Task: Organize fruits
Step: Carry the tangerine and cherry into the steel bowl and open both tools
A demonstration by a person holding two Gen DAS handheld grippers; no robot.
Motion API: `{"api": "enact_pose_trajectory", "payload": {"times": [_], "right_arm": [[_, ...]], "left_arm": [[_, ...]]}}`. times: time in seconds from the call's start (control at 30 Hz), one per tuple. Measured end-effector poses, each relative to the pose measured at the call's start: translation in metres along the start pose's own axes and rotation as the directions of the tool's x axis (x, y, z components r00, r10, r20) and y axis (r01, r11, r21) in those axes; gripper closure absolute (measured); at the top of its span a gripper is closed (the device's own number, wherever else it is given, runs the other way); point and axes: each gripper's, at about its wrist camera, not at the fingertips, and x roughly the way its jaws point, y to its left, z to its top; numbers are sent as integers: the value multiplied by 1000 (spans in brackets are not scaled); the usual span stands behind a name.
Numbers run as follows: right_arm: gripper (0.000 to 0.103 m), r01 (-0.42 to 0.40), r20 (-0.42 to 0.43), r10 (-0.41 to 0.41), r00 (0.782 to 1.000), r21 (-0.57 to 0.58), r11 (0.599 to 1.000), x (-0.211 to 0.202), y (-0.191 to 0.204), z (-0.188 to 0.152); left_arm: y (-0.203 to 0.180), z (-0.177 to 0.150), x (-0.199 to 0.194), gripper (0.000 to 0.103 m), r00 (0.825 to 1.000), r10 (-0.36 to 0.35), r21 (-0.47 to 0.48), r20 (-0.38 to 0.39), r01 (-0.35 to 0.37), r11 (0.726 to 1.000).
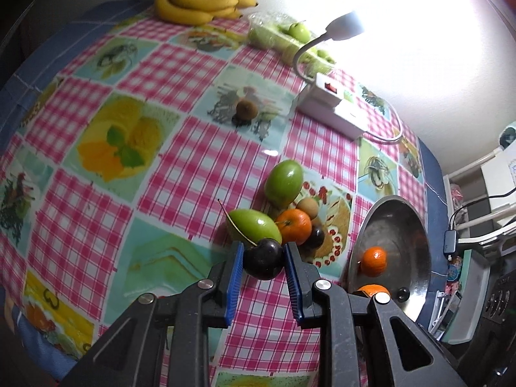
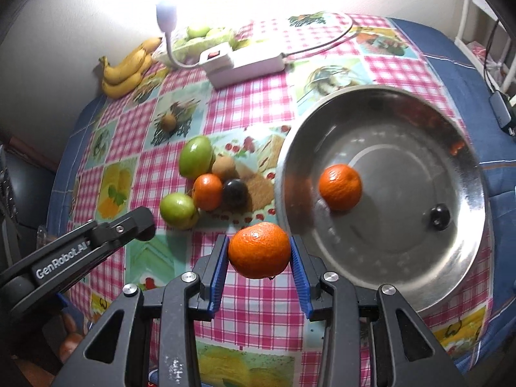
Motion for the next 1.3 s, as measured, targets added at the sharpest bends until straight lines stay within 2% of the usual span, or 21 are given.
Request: {"api": "enact_pose_trajectory", "payload": {"times": [0.2,0.43,0.77,1.0,1.3], "right_arm": [[64,30,12,-31,999,43,999,2,-17,4],[64,63,28,-67,997,120,991,-1,-46,7],[64,86,56,-104,993,262,961,-11,-90,9],[64,99,76,-130,989,322,942,-16,-110,13],[64,105,125,-162,979,372,922,-27,-133,16]], "left_arm": [[-8,0,2,76,1000,7,28,16,-7,1000],[-29,-6,5,76,1000,9,114,23,-11,993],[-59,-16,13,76,999,-14,213,31,7,977],[-88,-17,16,76,998,-44,290,40,31,957],[-128,-38,26,76,997,-81,421,-1,74,904]]}}
